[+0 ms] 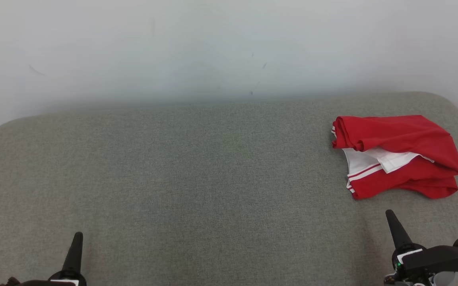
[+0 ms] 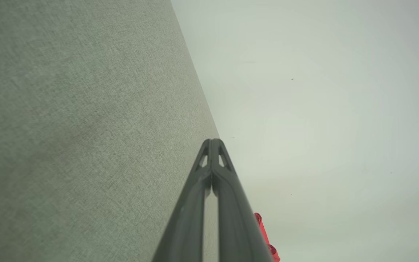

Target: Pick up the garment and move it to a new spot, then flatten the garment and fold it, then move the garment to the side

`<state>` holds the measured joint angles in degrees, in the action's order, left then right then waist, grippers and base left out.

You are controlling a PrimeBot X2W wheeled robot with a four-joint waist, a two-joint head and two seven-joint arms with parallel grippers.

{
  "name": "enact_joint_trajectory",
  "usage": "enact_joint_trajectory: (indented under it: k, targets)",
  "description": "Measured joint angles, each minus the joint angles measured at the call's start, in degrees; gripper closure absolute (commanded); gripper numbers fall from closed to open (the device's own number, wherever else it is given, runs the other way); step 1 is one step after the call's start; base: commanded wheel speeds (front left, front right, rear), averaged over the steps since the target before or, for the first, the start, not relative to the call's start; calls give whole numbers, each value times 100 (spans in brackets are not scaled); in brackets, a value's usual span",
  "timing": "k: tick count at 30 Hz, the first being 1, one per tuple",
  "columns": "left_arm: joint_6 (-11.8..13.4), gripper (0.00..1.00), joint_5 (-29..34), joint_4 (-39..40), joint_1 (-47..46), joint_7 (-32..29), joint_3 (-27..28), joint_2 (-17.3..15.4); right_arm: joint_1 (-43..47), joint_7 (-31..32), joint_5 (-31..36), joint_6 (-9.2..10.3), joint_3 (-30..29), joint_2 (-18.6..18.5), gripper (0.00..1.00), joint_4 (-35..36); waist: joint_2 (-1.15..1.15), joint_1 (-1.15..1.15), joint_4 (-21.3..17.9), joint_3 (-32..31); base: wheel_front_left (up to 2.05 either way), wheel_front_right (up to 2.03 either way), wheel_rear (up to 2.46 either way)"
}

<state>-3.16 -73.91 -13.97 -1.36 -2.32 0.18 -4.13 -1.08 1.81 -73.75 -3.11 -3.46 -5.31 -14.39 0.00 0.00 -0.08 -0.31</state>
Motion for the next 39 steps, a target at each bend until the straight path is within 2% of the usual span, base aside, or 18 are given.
enact_joint_trajectory:
  k: [24, 39]
  targets:
    - [-370, 100, -1696, -260, -297, -402, 482, 178, -347, 463, -1707, -349, -402, 256, 100, -246, 0, -1, 8, 41, 0, 0, 0]
    - [-391, 100, -1740, -296, -299, -403, 491, 189, -404, 475, -1801, -353, -411, 268, 100, -256, 0, -1, 8, 42, 0, 0, 0]
